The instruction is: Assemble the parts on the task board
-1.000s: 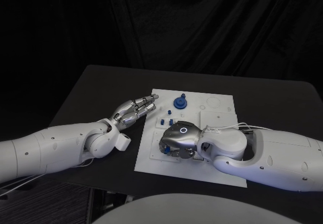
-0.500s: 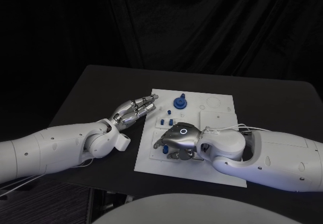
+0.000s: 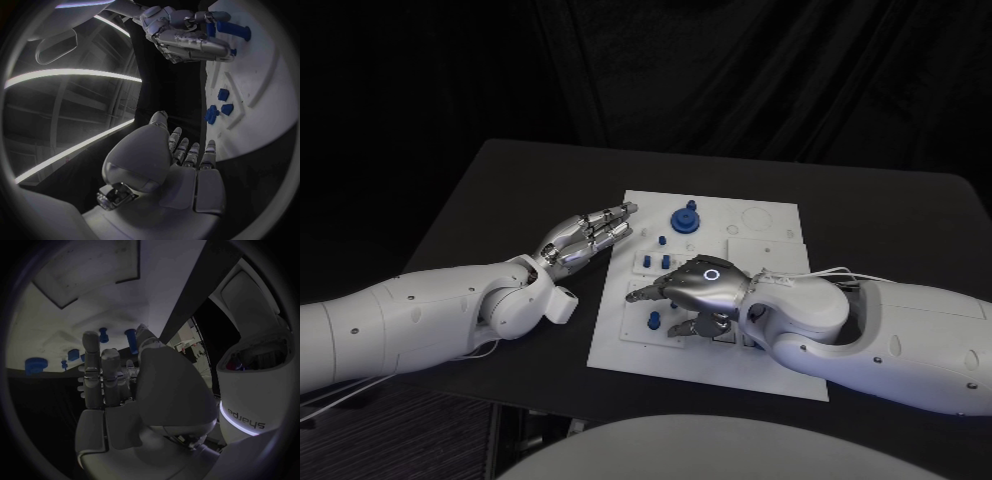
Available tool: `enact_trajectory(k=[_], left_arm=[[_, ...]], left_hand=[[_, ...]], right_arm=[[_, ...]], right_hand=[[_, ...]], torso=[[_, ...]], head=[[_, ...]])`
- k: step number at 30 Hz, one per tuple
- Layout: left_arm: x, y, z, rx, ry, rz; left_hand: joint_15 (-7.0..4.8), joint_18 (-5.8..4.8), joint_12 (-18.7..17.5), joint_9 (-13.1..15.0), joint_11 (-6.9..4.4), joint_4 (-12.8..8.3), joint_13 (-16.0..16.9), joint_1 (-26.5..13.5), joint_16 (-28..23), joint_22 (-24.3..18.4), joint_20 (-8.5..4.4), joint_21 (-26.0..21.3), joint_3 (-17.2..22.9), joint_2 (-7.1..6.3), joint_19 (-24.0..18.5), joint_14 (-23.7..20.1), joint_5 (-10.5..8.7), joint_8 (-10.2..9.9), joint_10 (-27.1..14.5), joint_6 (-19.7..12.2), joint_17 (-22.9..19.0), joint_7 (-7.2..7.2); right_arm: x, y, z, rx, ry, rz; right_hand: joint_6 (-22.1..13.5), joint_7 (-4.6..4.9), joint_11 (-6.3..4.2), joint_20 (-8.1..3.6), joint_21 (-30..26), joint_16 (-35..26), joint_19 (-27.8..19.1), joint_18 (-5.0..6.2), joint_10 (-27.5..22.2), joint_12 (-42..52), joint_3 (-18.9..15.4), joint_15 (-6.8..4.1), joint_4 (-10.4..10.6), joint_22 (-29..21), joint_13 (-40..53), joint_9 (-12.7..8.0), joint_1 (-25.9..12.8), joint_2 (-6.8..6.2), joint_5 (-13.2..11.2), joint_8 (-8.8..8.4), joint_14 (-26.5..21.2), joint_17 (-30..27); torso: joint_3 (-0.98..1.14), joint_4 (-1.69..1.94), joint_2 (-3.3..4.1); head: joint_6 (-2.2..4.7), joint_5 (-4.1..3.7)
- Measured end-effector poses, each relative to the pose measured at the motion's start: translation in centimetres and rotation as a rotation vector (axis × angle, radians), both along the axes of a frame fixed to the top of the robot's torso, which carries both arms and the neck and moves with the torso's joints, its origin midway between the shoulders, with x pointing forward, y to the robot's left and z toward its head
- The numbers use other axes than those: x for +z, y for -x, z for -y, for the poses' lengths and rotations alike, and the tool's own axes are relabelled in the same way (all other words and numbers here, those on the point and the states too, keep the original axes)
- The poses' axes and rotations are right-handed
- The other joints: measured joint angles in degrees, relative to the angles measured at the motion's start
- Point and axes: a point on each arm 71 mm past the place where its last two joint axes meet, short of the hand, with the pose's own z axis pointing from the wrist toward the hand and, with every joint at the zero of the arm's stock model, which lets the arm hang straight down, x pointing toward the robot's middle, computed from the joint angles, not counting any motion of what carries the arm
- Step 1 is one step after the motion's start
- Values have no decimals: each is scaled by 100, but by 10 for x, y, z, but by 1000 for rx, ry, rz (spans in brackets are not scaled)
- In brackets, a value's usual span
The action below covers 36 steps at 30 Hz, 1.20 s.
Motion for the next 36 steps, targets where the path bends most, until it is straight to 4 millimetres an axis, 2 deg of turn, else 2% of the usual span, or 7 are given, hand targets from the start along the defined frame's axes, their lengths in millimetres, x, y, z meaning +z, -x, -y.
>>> enact_trajectory(k=[8, 14, 18, 21, 26, 28, 36], left_arm=[[-1, 0, -1, 3, -2, -1], [-1, 1, -4, 7, -4, -2], [0, 1, -7, 13, -7, -1], [0, 2, -7, 14, -7, -1], [2, 5, -6, 13, -3, -1], [3, 7, -6, 16, -4, -1], [7, 10, -8, 29, -7, 5]], left_hand=[[0, 0, 0, 0, 0, 0, 0, 0, 0, 0, 0, 0, 0, 0, 0, 0, 0, 0, 0, 0, 1, 0], [0, -1, 0, -1, 0, 0, 0, 0, 0, -1, 0, 0, 0, 0, 0, 0, 0, 0, 0, 20, 2, 20], [0, -1, 0, -1, 0, 0, 0, 0, 0, -6, 0, 0, 0, 0, 0, 0, 0, 0, 0, 20, 3, 20], [0, 0, 0, 4, 0, 0, 0, 0, 0, -14, 0, 0, 0, 0, 0, 0, 0, 22, 0, 44, 3, -3], [-64, 0, 44, 5, 0, 0, 1, 0, 0, -48, -22, 0, 0, 0, -22, 0, 0, 22, 0, 72, 4, 9], [-105, 0, 46, 5, 0, 5, 5, 0, 0, -55, -33, 0, -5, 0, -33, -1, 0, 22, 0, 72, 4, 9], [-115, 0, 45, 5, 0, 29, 5, 0, 0, -60, -63, 0, -22, 0, -20, -10, 0, 22, 0, 60, 4, -43]], right_arm=[[45, -12, 34, -62, -163, 77], [86, -22, 72, -164, -257, 98], [96, -29, 98, -273, -293, 32], [96, -33, 118, -374, -305, -48], [87, -37, 152, -554, -288, -183], [80, -36, 165, -627, -274, -236], [54, -27, 191, -833, -185, -381]], right_hand=[[254, 87, -9, -29, 206, 149, 154, -1, -149, 285, 51, -24, -29, -1, 80, -19, 35, 35, 225, 76, 138, 135], [1616, 569, -211, -128, 1160, 491, 636, -18, 868, 1290, 351, -136, -186, -1, 427, 212, 361, 388, 1024, 572, 505, 528], [2320, 772, -556, -348, 2865, 625, 1169, -317, 1410, 3113, 479, -343, -203, -2, 1645, 492, 431, 353, 1150, 1001, 712, 722], [2483, 760, -462, -369, 3126, 716, 1189, -316, 2125, 4359, 400, -415, -126, -2, 2832, 678, 217, 288, 1050, 1278, 785, 849], [2465, 779, -580, -366, 3527, 892, 1314, -324, 2910, 6037, 149, -366, -53, -2, 5409, 868, -594, 453, 866, 1554, 948, 1090], [2678, 691, -617, -399, 4303, 1309, 1469, -536, 3733, 6559, 42, -414, -59, -2, 6122, 956, -883, 466, 799, 1724, 1153, 1583], [2742, 490, -789, -573, 5319, 2129, 1514, -628, 4398, 7138, -69, -569, -22, -2, 6347, 1575, -2269, 422, 680, 2383, 1192, 1791]], torso=[[9, -2, 0], [9, -2, -19], [6, -2, -20], [5, -2, -21], [-5, -2, -20], [-9, -5, -19], [-23, -39, 2]], head=[[0, -29], [0, -138], [0, -243], [0, -327], [0, -528], [0, -596], [0, -785]])
